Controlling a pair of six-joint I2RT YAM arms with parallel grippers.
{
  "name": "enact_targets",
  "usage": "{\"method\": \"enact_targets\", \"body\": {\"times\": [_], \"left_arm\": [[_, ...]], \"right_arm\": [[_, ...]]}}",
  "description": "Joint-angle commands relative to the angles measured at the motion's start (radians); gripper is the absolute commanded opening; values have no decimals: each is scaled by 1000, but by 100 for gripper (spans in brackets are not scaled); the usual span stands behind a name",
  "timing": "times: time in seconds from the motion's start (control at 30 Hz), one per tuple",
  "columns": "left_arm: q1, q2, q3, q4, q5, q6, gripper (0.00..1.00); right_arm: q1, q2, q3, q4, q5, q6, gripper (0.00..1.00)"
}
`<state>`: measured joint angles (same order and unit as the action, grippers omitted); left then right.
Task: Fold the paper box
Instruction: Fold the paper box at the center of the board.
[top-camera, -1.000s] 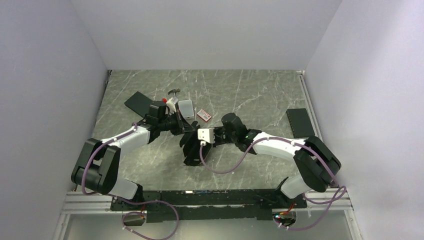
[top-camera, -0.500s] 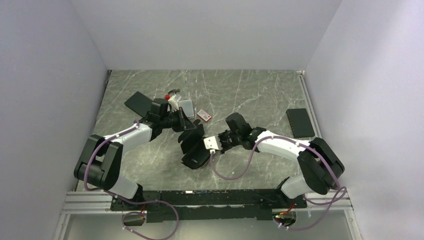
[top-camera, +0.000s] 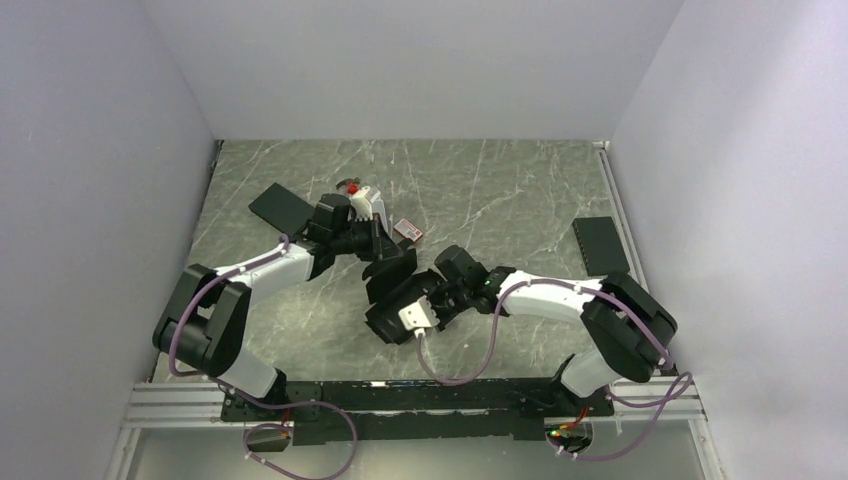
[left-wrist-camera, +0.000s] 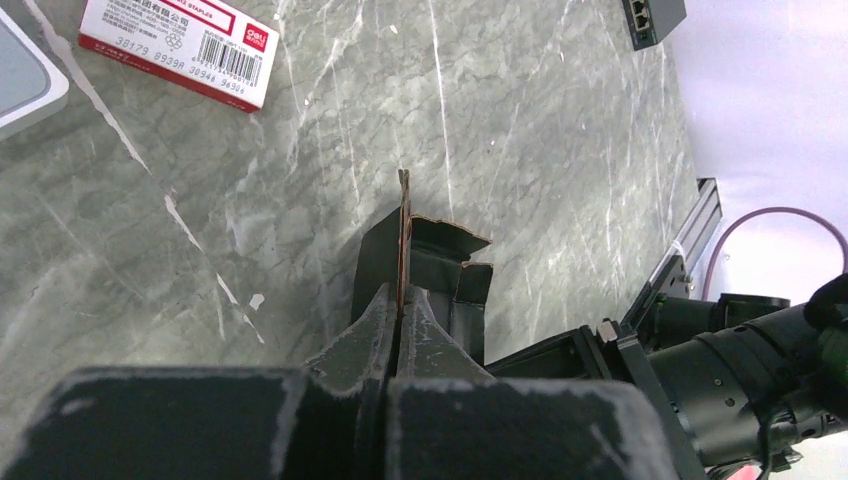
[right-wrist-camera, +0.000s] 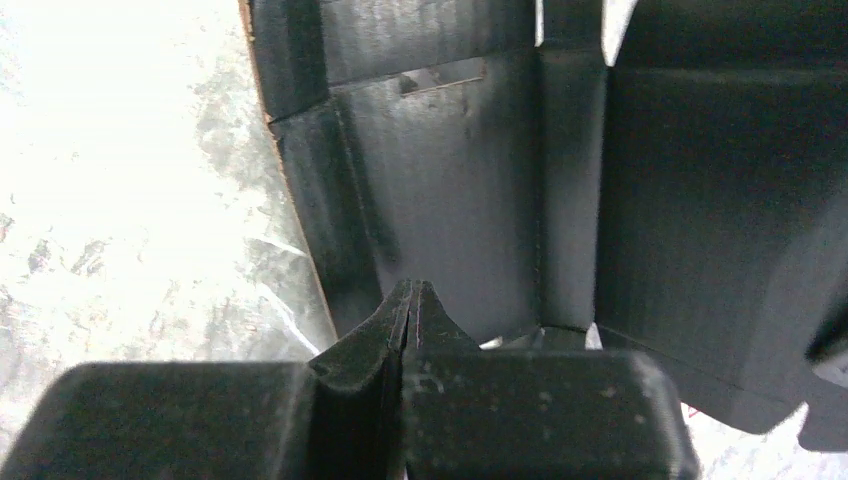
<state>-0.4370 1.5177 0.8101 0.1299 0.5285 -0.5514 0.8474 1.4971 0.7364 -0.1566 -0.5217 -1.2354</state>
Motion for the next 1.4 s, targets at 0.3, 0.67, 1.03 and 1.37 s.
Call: {"method": "enact_targets", "body": {"times": [0.3, 0.67, 1.03, 1.37], "left_arm": [[-16, -79, -31, 12, -53, 105, 0], [-49, -82, -43, 56, -95, 131, 0], [-54, -105, -55, 77, -104, 132, 0], [-54, -122, -62, 88, -74, 152, 0]], "right_arm": [[-225, -56, 191, -128, -293, 343, 30], [-473, 179, 250, -63, -335, 841, 64], [-392, 282, 343, -162, -183, 858, 53], [-349, 284, 379, -176, -83, 850, 0]]}}
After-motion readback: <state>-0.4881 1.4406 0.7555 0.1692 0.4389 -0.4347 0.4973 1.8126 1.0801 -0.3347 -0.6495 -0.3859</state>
